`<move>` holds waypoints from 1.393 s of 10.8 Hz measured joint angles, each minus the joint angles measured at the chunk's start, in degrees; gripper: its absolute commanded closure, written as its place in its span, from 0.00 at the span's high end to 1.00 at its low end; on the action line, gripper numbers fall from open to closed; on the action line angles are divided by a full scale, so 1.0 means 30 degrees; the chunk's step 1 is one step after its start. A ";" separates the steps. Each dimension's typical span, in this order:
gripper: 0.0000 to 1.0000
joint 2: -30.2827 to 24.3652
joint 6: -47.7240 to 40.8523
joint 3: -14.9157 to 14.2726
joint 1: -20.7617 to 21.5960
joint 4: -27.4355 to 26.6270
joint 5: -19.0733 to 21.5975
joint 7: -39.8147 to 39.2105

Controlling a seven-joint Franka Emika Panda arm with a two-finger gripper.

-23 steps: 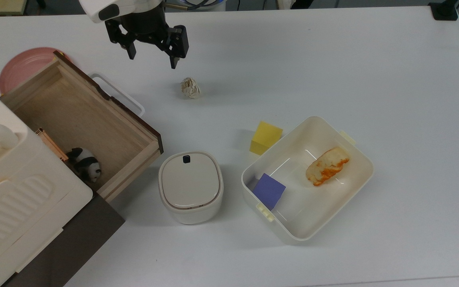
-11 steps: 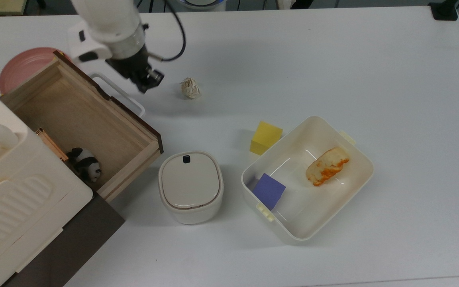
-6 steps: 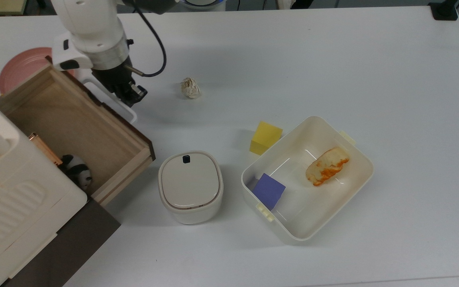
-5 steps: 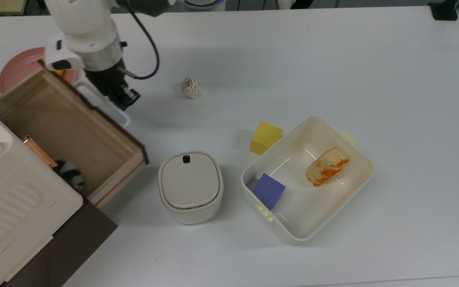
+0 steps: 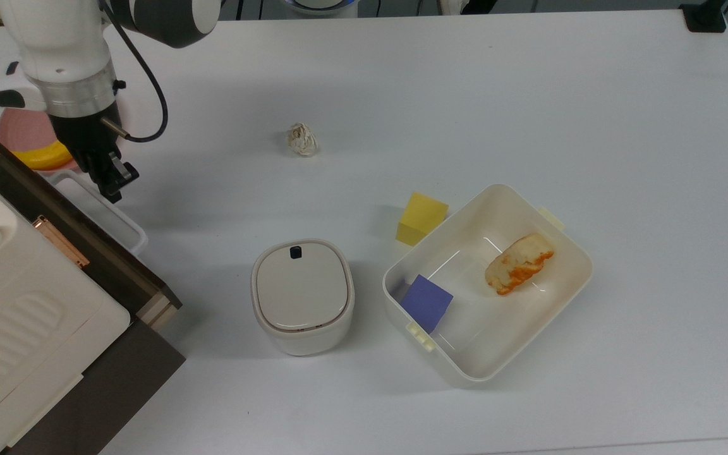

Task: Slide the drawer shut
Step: 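Finish pushing the drawer shut and lift the gripper away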

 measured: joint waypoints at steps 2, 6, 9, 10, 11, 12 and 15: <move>0.00 0.0003 0.0522 0.0002 0.0018 0.0175 -0.0002 0.0000; 0.01 0.0610 0.2388 0.0001 0.0022 0.0397 -0.0161 0.0000; 0.04 0.1727 0.2615 -0.0155 0.0034 0.1428 -0.0344 0.0000; 0.11 0.1738 0.2599 -0.0158 0.0060 0.1505 -0.0433 -0.0050; 0.34 0.1600 0.2071 -0.0149 0.0148 0.1710 -0.0505 -0.0546; 0.57 0.1262 0.0441 -0.0009 0.0294 0.1975 -0.0523 -0.1385; 1.00 -0.0758 -0.6294 0.0720 0.1431 0.2295 -0.0531 -0.4015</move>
